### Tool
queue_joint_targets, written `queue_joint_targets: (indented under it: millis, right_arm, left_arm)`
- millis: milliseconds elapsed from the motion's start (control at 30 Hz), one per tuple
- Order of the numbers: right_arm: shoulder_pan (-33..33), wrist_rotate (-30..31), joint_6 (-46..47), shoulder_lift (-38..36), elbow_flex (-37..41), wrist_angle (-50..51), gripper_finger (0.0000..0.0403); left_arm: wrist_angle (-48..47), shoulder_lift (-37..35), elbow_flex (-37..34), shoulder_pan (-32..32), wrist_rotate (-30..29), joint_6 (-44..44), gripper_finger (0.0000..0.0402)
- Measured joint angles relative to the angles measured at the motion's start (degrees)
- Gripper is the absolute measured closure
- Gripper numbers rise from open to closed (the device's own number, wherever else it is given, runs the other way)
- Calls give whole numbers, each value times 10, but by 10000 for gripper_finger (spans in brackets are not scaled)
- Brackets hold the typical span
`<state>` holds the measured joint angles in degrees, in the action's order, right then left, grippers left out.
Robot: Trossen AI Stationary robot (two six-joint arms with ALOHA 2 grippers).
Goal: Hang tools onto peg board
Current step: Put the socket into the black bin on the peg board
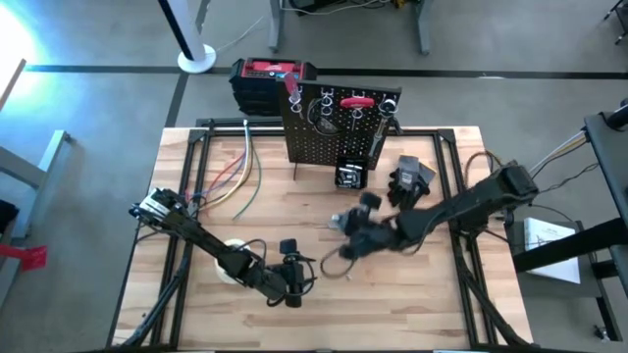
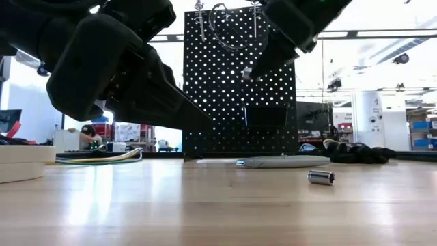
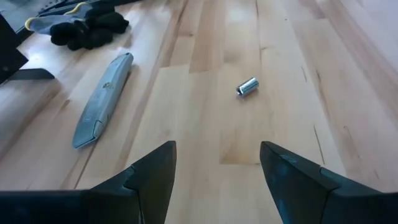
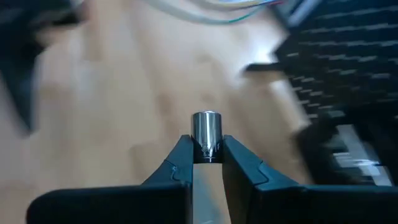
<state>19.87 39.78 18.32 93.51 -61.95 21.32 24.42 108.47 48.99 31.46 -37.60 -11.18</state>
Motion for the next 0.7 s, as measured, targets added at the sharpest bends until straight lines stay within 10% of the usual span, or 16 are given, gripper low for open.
queue_joint_targets:
  millis: [700]
  right_arm:
    - [-206,37,40,-54,3,36,305]
  left_arm:
    - [-63,0,-1,-1,1,-56,178]
